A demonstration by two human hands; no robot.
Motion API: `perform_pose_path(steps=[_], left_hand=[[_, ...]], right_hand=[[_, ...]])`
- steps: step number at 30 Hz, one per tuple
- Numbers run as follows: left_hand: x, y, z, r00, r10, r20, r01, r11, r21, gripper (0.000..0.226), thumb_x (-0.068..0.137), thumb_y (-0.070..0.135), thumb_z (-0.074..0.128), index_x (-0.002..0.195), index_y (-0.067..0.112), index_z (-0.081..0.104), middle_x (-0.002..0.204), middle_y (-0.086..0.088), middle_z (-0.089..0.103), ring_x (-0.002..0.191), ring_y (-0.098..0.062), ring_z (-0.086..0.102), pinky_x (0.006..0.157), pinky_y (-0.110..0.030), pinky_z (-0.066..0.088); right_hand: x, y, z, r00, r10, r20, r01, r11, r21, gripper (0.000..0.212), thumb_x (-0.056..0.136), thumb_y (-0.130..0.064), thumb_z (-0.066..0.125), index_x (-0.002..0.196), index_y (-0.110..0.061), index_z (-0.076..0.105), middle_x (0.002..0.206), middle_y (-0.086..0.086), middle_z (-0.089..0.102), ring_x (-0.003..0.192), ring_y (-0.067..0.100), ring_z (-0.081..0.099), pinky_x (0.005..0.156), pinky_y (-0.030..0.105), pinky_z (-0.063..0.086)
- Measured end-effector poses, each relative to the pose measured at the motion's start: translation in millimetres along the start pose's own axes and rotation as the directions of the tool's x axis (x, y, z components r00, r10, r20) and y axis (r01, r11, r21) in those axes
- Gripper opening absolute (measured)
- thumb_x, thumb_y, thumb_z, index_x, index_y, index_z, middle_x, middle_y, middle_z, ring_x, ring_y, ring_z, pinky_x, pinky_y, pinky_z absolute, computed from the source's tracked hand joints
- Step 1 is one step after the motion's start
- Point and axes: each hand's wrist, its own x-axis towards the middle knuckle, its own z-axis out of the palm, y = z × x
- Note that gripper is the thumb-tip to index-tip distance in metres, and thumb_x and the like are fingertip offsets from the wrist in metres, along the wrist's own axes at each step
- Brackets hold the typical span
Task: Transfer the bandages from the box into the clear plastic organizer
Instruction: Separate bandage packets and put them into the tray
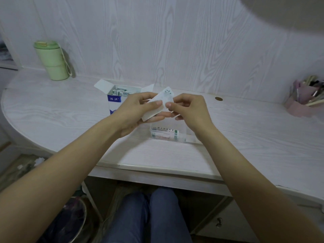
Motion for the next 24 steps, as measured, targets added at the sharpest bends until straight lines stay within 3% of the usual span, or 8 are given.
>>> perform_pose_path(steps=[3,5,9,11,13,18,24], left_hand=[[0.5,-0.5,-2.3,1.0,-0.003,0.015,0.003,1.0,0.01,0.02,0.098,0.009,0.046,0.109,0.005,0.062,0.107,-0.018,0.069,0.097,-0.028,0.069,0.085,-0.033,0.056],[3.8,-3.4,-5.1,0.997,0.04,-0.071,-0.029,0.988,0.151,0.019,0.095,0.008,0.051,0.109,0.004,0.064,0.11,-0.016,0.068,0.097,-0.027,0.068,0.088,-0.037,0.055],[6.2,-4.9,-3.4,0.973,0.113,-0.201,-0.059,0.965,0.257,0.017,0.087,0.005,0.064,0.103,0.006,0.066,0.11,-0.014,0.066,0.091,-0.024,0.067,0.08,-0.032,0.057],[6.2,-4.8,-2.0,0.968,0.129,-0.215,-0.06,0.952,0.3,0.02,0.083,0.006,0.069,0.102,0.012,0.067,0.105,-0.01,0.067,0.087,-0.021,0.065,0.074,-0.03,0.054],[5.5,-3.8,-1.7,0.97,0.125,-0.211,-0.061,0.956,0.287,0.022,0.081,0.004,0.07,0.099,0.017,0.066,0.102,-0.006,0.068,0.086,-0.019,0.065,0.068,-0.027,0.053],[6.3,-2.5,-3.8,0.971,0.119,-0.209,-0.078,0.978,0.192,0.02,0.086,0.002,0.063,0.1,0.016,0.064,0.103,-0.004,0.068,0.084,-0.012,0.068,0.076,-0.028,0.058],[8.1,-3.5,-6.2,0.966,0.114,-0.231,-0.07,0.98,0.188,0.024,0.086,-0.003,0.061,0.101,0.016,0.063,0.099,0.0,0.066,0.085,-0.011,0.066,0.076,-0.026,0.057]], right_hand=[[-1.7,0.8,1.5,1.0,-0.019,-0.017,0.018,0.999,-0.033,0.008,0.081,-0.014,0.072,0.075,-0.014,0.067,0.064,0.001,0.067,0.059,0.007,0.063,0.056,0.017,0.048],[-2.1,2.8,3.2,1.0,-0.005,0.001,0.005,1.0,-0.029,0.007,0.081,-0.013,0.072,0.077,-0.015,0.067,0.068,0.0,0.068,0.061,0.007,0.064,0.057,0.018,0.049],[-3.6,2.9,6.9,0.996,0.071,0.049,-0.08,0.972,0.222,0.014,0.081,-0.004,0.071,0.094,-0.007,0.068,0.079,0.009,0.07,0.065,0.011,0.066,0.063,0.02,0.053],[-4.1,2.1,7.5,0.994,0.091,0.059,-0.105,0.948,0.301,0.014,0.081,0.0,0.071,0.092,-0.007,0.068,0.084,0.011,0.071,0.069,0.012,0.068,0.065,0.019,0.054],[-3.0,2.3,6.8,0.994,0.105,0.043,-0.113,0.941,0.32,0.015,0.08,0.003,0.07,0.09,-0.007,0.068,0.087,0.012,0.072,0.073,0.013,0.069,0.065,0.019,0.054],[-0.8,2.1,4.1,0.993,0.119,0.004,-0.114,0.944,0.308,0.023,0.079,0.008,0.069,0.1,-0.001,0.066,0.093,0.016,0.07,0.077,0.015,0.068,0.064,0.017,0.054],[-3.4,3.1,4.6,0.993,0.121,-0.016,-0.11,0.945,0.308,0.017,0.08,0.007,0.069,0.094,-0.003,0.069,0.089,0.015,0.07,0.071,0.012,0.067,0.064,0.016,0.054]])
